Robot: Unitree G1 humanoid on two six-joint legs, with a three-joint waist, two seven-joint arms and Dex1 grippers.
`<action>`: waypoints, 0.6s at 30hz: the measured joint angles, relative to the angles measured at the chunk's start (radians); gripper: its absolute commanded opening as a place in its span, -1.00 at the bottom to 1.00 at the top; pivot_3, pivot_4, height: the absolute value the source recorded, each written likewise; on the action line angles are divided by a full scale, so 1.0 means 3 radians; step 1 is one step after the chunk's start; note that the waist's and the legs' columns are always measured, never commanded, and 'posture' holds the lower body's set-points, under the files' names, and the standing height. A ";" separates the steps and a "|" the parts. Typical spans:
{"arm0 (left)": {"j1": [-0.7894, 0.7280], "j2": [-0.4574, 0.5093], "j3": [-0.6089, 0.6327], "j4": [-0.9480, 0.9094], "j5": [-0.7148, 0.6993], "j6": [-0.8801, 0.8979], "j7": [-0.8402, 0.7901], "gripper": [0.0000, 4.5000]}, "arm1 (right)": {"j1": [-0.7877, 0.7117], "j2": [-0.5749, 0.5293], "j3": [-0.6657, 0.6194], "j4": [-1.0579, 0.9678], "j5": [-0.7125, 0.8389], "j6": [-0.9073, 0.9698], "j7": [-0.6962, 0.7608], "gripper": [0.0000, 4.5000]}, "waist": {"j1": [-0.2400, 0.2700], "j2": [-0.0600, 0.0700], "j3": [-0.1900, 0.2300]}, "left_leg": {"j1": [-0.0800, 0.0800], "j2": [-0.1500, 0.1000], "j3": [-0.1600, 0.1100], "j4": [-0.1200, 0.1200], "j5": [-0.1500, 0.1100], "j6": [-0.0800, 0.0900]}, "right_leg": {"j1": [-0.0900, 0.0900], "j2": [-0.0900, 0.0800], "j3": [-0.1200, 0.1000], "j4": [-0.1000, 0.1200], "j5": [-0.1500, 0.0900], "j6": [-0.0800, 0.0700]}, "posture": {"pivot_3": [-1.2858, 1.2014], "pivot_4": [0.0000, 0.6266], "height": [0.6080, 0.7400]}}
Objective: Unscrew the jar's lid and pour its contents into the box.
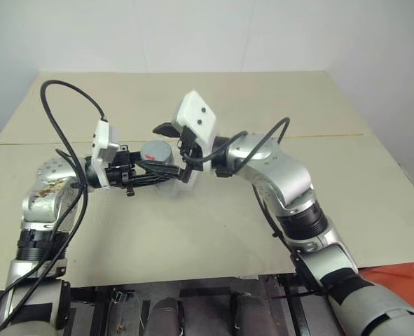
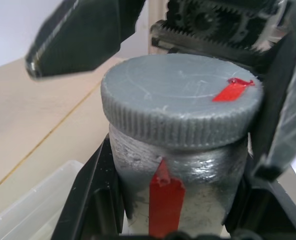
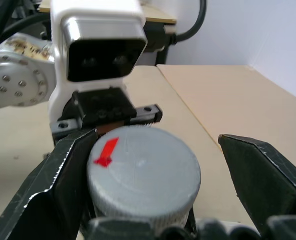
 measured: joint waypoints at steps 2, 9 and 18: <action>0.0049 -0.0001 0.0005 -0.0058 -0.0004 0.0009 0.0019 -0.10 | 0.0000 -0.0015 0.0008 0.0003 0.0006 -0.0002 0.0041 0.97 | 0.0000 0.0000 0.0000 | 0.0000 0.0000 0.0000 0.0000 0.0000 0.0000 | 0.0000 0.0000 0.0000 0.0000 0.0000 0.0000 | 0.03 -0.52 1.00; 0.0118 -0.0014 0.0012 -0.0168 -0.0033 0.0009 0.0065 -0.10 | 0.0000 -0.0086 0.0016 -0.0001 0.0091 -0.0001 0.0099 0.97 | 0.0002 0.0000 0.0000 | 0.0000 0.0000 0.0000 0.0000 0.0000 0.0000 | 0.0000 0.0000 0.0000 0.0000 0.0000 0.0000 | 0.03 -0.52 1.00; 0.0119 -0.0013 0.0036 -0.0172 -0.0099 0.0006 0.0077 -0.10 | 0.0001 -0.0260 -0.0018 -0.0013 0.0314 -0.0002 0.0136 0.97 | 0.0003 0.0000 0.0000 | 0.0000 0.0000 0.0000 0.0000 0.0000 0.0000 | 0.0000 0.0000 0.0000 -0.0001 0.0000 0.0000 | 0.03 -0.52 1.00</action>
